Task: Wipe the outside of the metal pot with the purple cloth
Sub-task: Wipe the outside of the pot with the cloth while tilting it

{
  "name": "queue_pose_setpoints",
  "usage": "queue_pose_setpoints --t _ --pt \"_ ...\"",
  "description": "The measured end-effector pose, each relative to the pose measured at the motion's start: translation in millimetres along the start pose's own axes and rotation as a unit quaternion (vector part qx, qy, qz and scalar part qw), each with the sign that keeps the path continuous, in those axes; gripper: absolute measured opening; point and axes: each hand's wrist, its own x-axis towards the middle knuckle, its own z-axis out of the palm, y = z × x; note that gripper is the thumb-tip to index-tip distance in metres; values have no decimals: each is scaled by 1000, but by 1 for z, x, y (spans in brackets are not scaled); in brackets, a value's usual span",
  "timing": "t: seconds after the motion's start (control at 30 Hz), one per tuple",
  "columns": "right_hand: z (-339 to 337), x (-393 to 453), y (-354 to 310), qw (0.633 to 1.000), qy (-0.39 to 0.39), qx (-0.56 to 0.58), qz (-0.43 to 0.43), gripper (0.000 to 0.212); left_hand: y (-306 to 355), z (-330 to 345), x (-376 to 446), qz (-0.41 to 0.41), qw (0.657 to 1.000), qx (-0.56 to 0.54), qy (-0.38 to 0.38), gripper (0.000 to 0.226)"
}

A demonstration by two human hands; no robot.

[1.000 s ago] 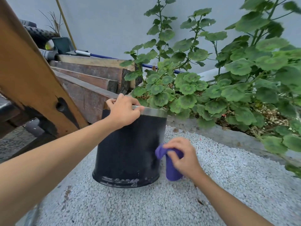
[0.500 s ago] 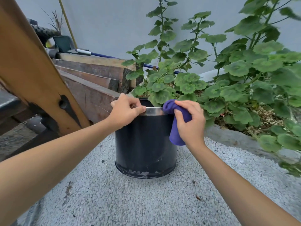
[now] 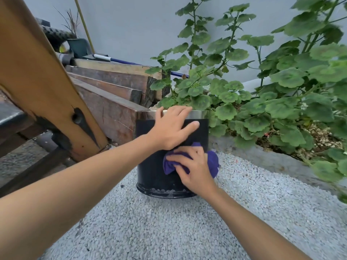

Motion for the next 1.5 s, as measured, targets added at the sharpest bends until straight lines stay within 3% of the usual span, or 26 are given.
queue_pose_setpoints --t 0.17,0.3,0.4,0.5,0.7,0.77,0.87,1.07,1.17,1.33,1.5 --pt "-3 -19 11 994 -99 7 -40 32 2 5 10 -5 1000 2 -22 61" --pt "-23 -37 26 988 -149 29 -20 37 -4 10 8 20 998 51 -18 70" --pt "-40 -31 37 992 -37 76 93 38 -4 11 11 8 999 43 -15 76" --pt "-58 -1 42 965 126 100 208 36 -8 12 7 7 1000 28 -10 75" --pt "-70 82 33 928 266 138 222 32 -10 16 2 18 1000 21 -9 69" --pt "-58 93 29 940 236 124 214 32 -9 16 3 17 1000 16 -9 70" --pt "-32 84 24 965 129 108 200 32 -11 17 4 21 1000 9 1 72" --pt "-2 -5 24 993 40 8 110 40 -16 15 9 0 999 -39 -12 84" --pt "-3 -43 28 993 -34 30 106 44 -8 13 14 -30 999 -43 2 80" --pt "-28 -60 38 974 -172 69 133 52 -5 11 18 -21 998 61 19 58" --pt "-64 -45 39 956 -189 84 208 47 -5 11 14 55 989 136 16 61"
